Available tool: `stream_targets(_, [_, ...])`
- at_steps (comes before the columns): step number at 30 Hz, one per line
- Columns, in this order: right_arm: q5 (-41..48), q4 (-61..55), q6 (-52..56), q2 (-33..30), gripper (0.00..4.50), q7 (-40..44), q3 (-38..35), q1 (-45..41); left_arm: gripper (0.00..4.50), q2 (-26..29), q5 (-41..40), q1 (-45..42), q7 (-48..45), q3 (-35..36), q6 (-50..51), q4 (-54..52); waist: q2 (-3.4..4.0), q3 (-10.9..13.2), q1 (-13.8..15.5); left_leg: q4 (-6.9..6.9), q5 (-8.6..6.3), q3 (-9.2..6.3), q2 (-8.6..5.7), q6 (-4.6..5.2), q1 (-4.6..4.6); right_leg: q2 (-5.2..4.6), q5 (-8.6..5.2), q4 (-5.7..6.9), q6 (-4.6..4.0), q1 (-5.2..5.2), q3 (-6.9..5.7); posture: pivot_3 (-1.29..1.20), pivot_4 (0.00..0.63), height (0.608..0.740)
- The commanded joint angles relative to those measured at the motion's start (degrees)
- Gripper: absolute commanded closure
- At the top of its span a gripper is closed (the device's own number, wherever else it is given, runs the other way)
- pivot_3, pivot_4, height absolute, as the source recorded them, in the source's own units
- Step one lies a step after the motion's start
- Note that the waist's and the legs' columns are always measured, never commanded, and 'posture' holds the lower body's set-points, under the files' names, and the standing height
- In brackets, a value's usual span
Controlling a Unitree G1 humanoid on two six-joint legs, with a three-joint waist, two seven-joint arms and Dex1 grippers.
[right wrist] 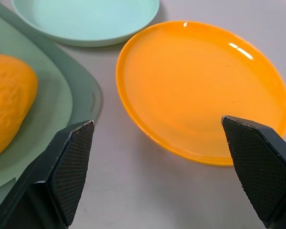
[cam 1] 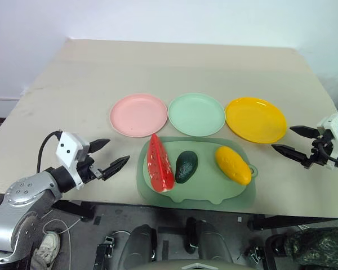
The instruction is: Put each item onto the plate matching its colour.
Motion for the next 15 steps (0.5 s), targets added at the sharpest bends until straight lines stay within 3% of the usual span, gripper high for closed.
stream_targets(1, [-0.2,1.6,-1.5,-2.0,0.0,1.3,-0.5,-2.0,0.01,0.7,-2.1,1.9,-0.4,2.3,0.2,-3.4,0.0,0.0,0.1,0.0,0.0,0.0,0.0,0.0,0.0,0.0,0.0,0.0,0.0,0.01,0.0,0.0,0.15,0.74])
stream_targets(8, [-0.3,1.4,-1.8,-2.1,0.0,1.5,-1.0,-2.5,0.01,-0.3,-1.8,1.5,0.5,0.5,-0.4,-3.0,0.01,0.0,0.1,0.0,0.0,0.0,-0.02,0.0,0.0,-0.01,0.0,0.0,0.0,0.01,0.0,0.0,0.15,0.74])
stream_targets(15, [6.3,-9.2,6.2,-2.3,0.0,3.3,-8.7,5.1,0.01,1.9,-2.9,-1.1,-4.0,1.2,-0.7,1.0,0.03,0.0,0.1,0.01,0.0,-0.02,0.0,0.0,-0.02,-0.01,0.0,0.0,0.01,0.01,-0.01,0.0,0.15,0.74])
